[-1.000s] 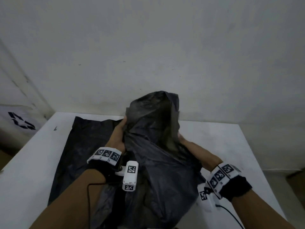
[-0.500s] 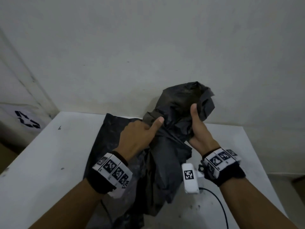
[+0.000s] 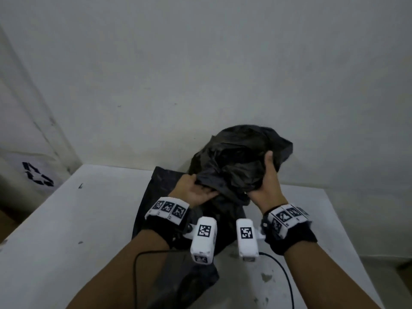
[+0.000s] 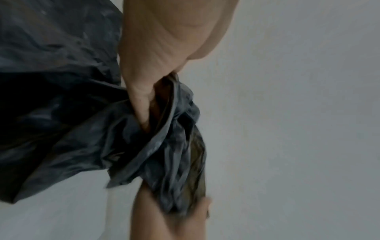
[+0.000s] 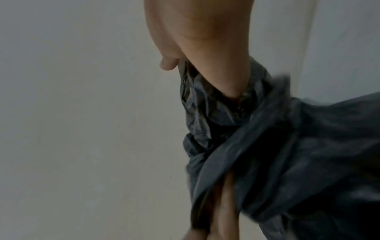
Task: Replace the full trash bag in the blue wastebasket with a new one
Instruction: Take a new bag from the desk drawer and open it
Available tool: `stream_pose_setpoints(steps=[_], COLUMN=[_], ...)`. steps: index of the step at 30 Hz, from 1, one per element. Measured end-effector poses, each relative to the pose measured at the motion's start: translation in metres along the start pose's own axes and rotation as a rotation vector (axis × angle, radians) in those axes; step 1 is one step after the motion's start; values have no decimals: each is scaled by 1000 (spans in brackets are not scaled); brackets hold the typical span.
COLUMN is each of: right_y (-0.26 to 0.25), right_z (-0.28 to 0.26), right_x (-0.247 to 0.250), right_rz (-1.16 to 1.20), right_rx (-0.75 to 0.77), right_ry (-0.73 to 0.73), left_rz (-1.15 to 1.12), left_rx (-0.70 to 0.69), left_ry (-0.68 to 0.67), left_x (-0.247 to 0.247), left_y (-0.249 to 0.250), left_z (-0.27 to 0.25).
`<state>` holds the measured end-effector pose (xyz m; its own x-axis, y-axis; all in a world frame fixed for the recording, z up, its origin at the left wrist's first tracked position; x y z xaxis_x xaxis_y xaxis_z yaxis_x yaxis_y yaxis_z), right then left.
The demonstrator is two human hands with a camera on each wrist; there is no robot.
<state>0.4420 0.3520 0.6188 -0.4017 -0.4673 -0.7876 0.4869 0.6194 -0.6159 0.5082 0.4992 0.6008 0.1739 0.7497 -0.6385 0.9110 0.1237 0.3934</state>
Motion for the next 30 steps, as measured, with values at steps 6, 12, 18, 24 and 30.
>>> stream_pose_setpoints(steps=[6, 12, 18, 24, 30], right_y=[-9, 6, 15, -2, -6], right_z=[-9, -13, -17, -18, -19], right_x=[41, 23, 4, 35, 90], right_rz=[186, 201, 69, 201, -129], right_rx=[-107, -147, -158, -67, 2], right_ry=[26, 25, 26, 96, 281], left_rz=[249, 38, 111, -294, -78], left_rx=[-257, -68, 201, -86, -205], left_ry=[243, -320, -15, -53, -162], left_x=[64, 8, 20, 25, 16], left_y=[46, 4, -39, 0, 7], left_z=[9, 2, 7, -7, -8])
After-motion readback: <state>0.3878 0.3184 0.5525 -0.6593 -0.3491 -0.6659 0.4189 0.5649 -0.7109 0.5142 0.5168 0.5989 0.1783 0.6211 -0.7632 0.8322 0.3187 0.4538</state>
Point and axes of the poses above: each hand's wrist, its own z-axis towards the middle knuckle, its own x-axis out of the back of the hand, y = z × x, the point moved 6 cm from there along z, towards the middle knuckle, and after that the axes turned 13 degrees about x, right-handed, at the moved point
